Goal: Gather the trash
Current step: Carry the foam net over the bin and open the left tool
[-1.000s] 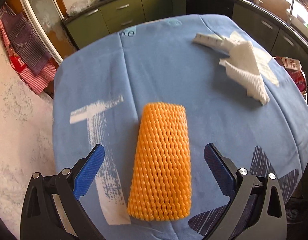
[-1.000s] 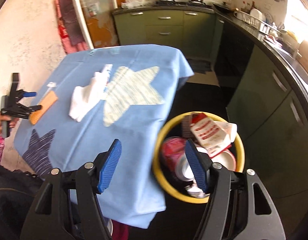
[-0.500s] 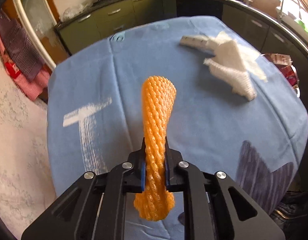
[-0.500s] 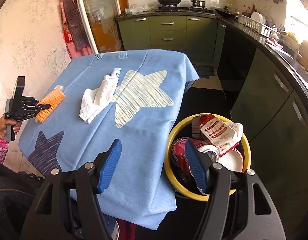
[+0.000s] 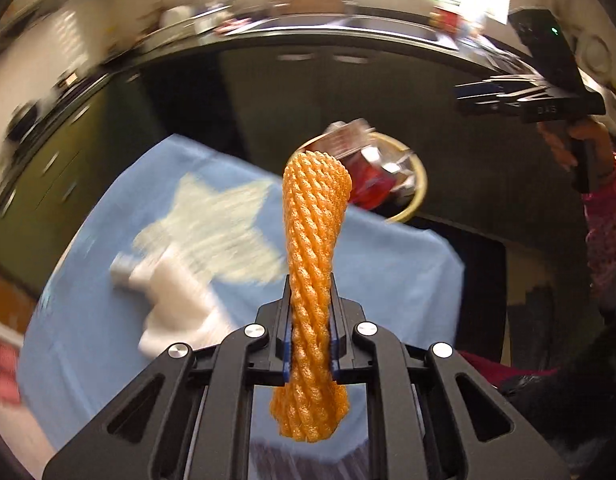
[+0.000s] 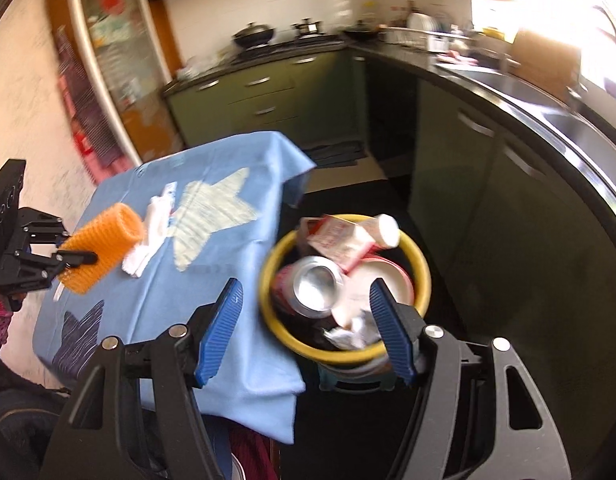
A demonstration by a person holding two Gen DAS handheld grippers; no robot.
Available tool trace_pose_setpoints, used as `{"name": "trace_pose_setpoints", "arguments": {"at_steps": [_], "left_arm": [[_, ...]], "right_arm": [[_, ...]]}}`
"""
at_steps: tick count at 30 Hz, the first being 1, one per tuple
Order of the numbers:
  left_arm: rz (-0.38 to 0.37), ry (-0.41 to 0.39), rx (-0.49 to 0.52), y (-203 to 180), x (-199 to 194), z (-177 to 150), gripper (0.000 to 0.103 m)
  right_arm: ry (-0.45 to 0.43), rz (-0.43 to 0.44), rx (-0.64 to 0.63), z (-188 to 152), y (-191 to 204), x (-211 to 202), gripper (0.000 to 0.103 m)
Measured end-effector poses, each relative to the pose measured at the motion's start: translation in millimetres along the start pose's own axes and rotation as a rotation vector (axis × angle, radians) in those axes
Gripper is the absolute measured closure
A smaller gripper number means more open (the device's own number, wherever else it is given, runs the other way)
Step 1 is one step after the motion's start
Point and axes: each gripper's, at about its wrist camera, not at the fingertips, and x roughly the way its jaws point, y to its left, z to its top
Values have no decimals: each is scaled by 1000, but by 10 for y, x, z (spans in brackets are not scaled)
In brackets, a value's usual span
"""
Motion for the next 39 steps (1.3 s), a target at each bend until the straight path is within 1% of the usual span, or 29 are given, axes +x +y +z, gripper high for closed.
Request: {"name": "trace_pose_setpoints", "arguments": {"at_steps": [2, 4, 6, 8, 10, 12, 14, 15, 18, 20, 22, 23, 24, 26, 27, 28, 30, 33, 34, 36, 39], "left_arm": [[-11, 3, 69, -164, 218, 325, 90], [-60, 31, 60, -217, 451, 575, 90], [-129, 88, 36, -285, 727, 810, 90], [-155, 111, 51, -361, 894, 989, 90], [-153, 105, 68, -467, 1001, 1162, 90], [-120, 82, 115, -597, 1060, 1314, 89], [-110, 86, 136, -682, 1138, 1431, 89], [-127, 99, 120, -742, 1207, 1534, 89], [-178, 132, 73, -920, 1370, 1676, 89], [-189, 157, 32, -1090, 1538, 1732, 89], [-196, 190, -33, -1167, 1711, 1763, 88], [-189, 211, -88, -1183, 1831, 1800, 88], [-186, 240, -167, -1164, 1978, 1854, 88], [-167, 263, -283, -1119, 2165, 1913, 88], [-143, 264, -337, -1091, 2246, 1944, 88], [-125, 264, -365, -1078, 2286, 1944, 87], [-56, 264, -445, -1028, 2381, 1949, 85], [37, 275, -494, -950, 2437, 1896, 84], [73, 275, -501, -939, 2453, 1886, 81], [103, 290, -500, -940, 2488, 1876, 77], [124, 310, -484, -1004, 2548, 1878, 72]], "right_arm": [[-3, -15, 29, -75, -106, -58, 40], [-4, -23, 59, -166, -213, -105, 40], [-5, -31, 81, -227, -299, -126, 40], [-6, -36, 99, -269, -376, -139, 40], [-12, -39, 119, -298, -455, -145, 40], [-19, -30, 130, -326, -505, -150, 40], [-22, -26, 136, -349, -534, -144, 40], [-21, -25, 139, -359, -554, -134, 40], [-29, -22, 151, -385, -598, -140, 40], [-37, -23, 163, -415, -624, -175, 40], [-42, -27, 180, -439, -666, -203, 40], [-41, -25, 179, -449, -681, -211, 40], [-41, -28, 183, -461, -694, -228, 40], [-46, -28, 188, -486, -705, -266, 40], [-49, -25, 190, -501, -704, -287, 40], [-52, -23, 190, -517, -701, -305, 40], [-53, -19, 191, -552, -701, -329, 40], [-52, -9, 195, -607, -718, -340, 40], [-53, -6, 199, -622, -729, -337, 40], [-56, 3, 207, -649, -749, -326, 40], [-57, 14, 214, -689, -756, -306, 40]]}}
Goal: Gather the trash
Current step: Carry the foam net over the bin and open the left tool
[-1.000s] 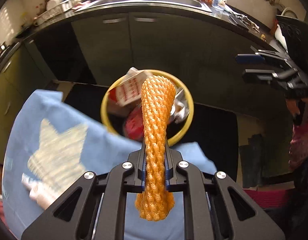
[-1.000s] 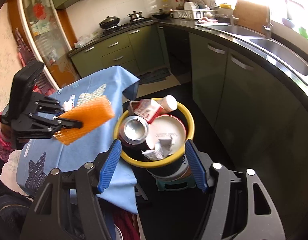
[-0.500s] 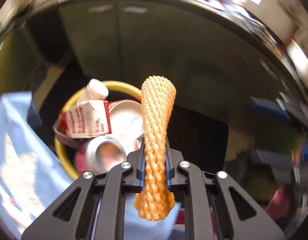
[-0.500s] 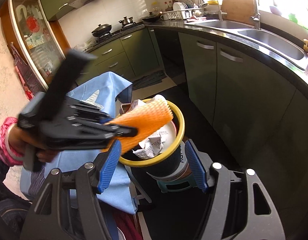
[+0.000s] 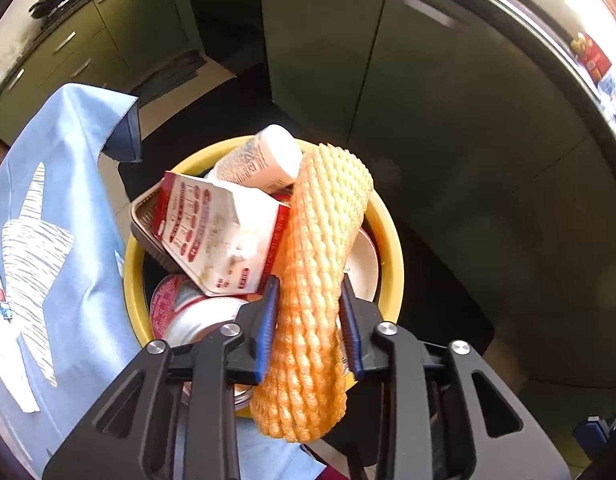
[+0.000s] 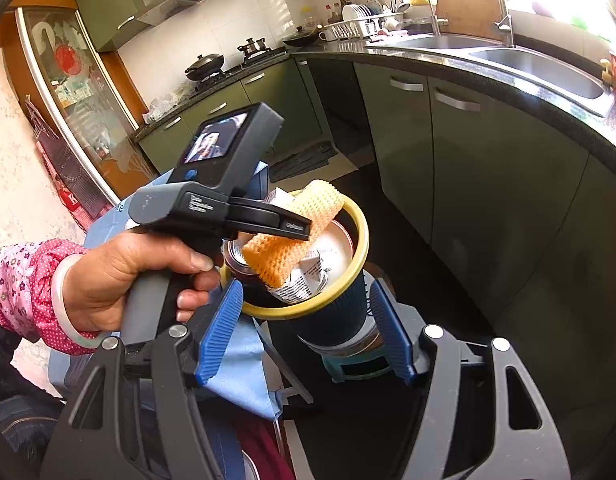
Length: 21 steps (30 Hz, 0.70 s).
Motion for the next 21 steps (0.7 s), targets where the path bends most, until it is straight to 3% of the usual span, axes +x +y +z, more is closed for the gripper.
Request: {"name": "trace_pose_setpoints", "arguments": {"at_steps": [7, 12, 16, 21], "left_arm": [[-15, -2, 5, -79, 36, -36, 53], [-52, 0, 4, -26, -5, -46, 48], [-71, -5, 6, 35, -28, -45, 31], [-72, -11, 14, 40, -79, -75, 30]], "right_arm": [[-1, -3, 25, -53, -74, 18, 40], [20, -53, 92, -91, -230, 169, 40], [51, -55, 131, -136, -313, 345, 40], [73, -35, 171, -142, -351, 509, 40]]}}
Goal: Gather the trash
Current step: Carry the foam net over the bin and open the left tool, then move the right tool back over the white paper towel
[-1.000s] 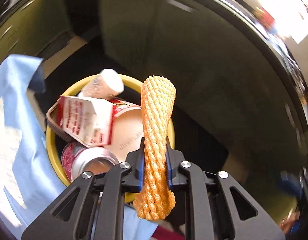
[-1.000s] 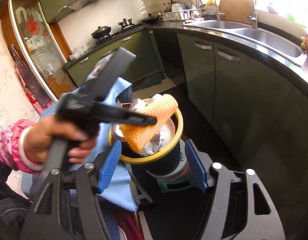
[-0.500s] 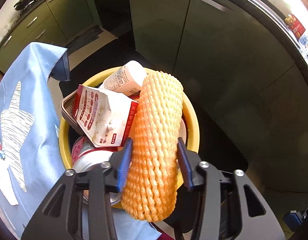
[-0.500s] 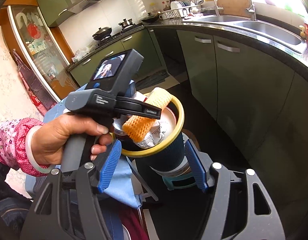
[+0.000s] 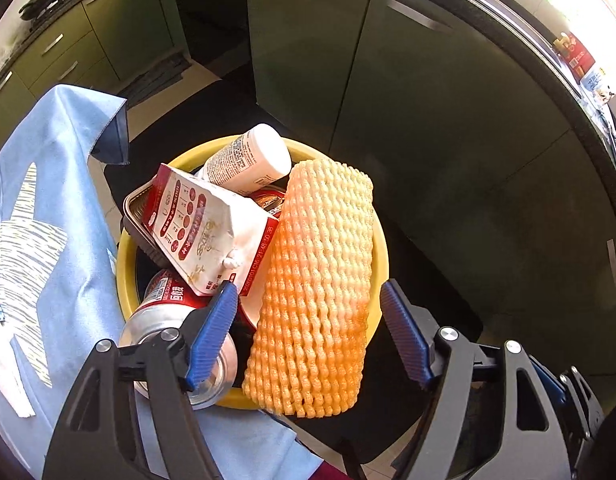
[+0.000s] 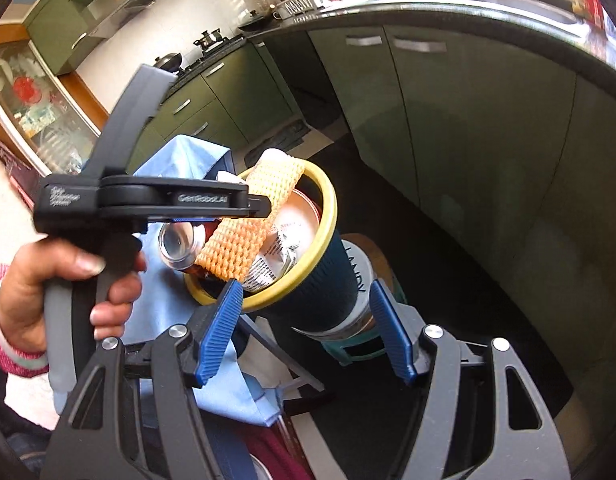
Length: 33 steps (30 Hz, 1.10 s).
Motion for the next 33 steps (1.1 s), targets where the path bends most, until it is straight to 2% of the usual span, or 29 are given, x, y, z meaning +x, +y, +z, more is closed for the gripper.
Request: {"name": "trace_pose_setpoints", "arguments": {"at_steps": [4, 12, 17, 20, 25, 28, 30, 33], "left_arm": [[-5, 0, -4, 20, -27, 2, 25], [-40, -22, -25, 94, -152, 67, 24], [-69, -89, -15, 153, -411, 92, 24], [-90, -168, -21, 285, -693, 85, 24], [-129, -348, -67, 769, -1294, -100, 21], [-137, -482, -80, 1145, -1702, -381, 19], [-127, -568, -99, 1415, -1932, -606, 14], [-59, -713, -132, 1882, -2297, -1088, 8]], "right_arm": [[10, 6, 11, 6, -7, 68, 40], [13, 46, 55, 32, -25, 177, 41], [5, 85, 67, 61, 47, 229, 41], [3, 97, 70, 92, 87, 260, 41], [10, 124, 79, 214, 156, 373, 47], [9, 133, 62, 294, 264, 412, 48], [2, 134, 43, 334, 355, 390, 48], [-15, 116, -15, 386, 566, 307, 48]]}}
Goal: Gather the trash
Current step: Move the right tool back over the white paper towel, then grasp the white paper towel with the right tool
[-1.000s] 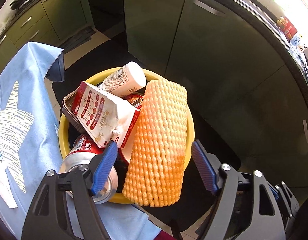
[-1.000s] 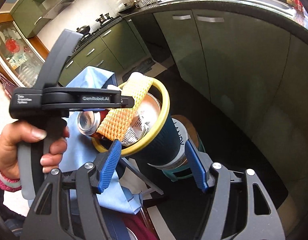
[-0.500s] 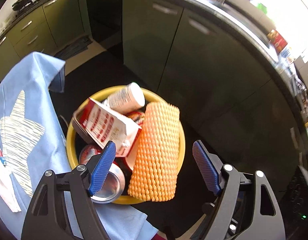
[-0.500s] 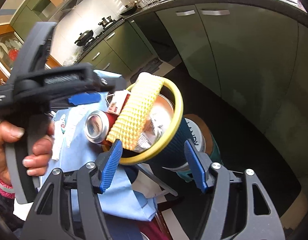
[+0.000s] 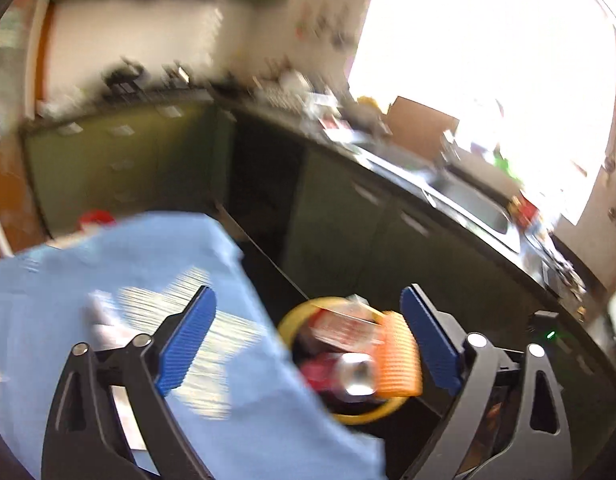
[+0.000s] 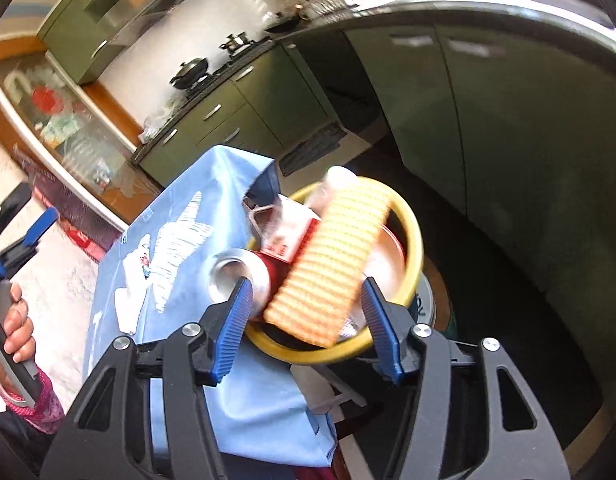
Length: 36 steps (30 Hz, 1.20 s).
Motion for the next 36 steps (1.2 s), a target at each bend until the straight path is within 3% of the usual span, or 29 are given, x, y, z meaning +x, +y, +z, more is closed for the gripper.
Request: {"name": "trace_pose_setpoints", "arguments": {"at_steps": [4, 8, 15, 20, 24, 27, 28, 30, 31, 32, 36], "left_arm": [[149, -156, -14, 707, -722, -183, 5], [269, -220, -55, 1346, -1205, -364, 5], [432, -348, -179, 2275, -1759, -635, 5], [505, -332, -229, 2723, -1745, -850, 5], [480, -292, -235, 2906, -1618, -948, 5], [486, -287, -234, 3017, -1574, -990, 5], [483, -286, -236, 3024, -1569, -1015, 5], [476, -281, -238, 3019, -1560, -1046, 5], [473, -279, -237, 3025, -1544, -1049, 5], [472, -279, -235, 3021, -1532, -1051, 5], [473, -276, -226, 2954, -1500, -1034, 5]], "right_arm": [[-26, -62, -49, 106, 248, -57, 48], [-18, -7, -115, 232, 633, -42, 48], [123, 121, -458, 420, 2157, 464, 46], [299, 185, -579, 349, 3023, 1259, 38], [441, 100, -593, 126, 3220, 1874, 38], [496, 38, -574, -1, 3178, 2176, 38], [507, 22, -560, -30, 3121, 2259, 40], [523, 23, -520, -47, 3023, 2376, 65], [527, 33, -509, -48, 2992, 2399, 92], [517, 47, -510, -49, 2978, 2368, 100], [432, 123, -545, 35, 3093, 1960, 100]]}}
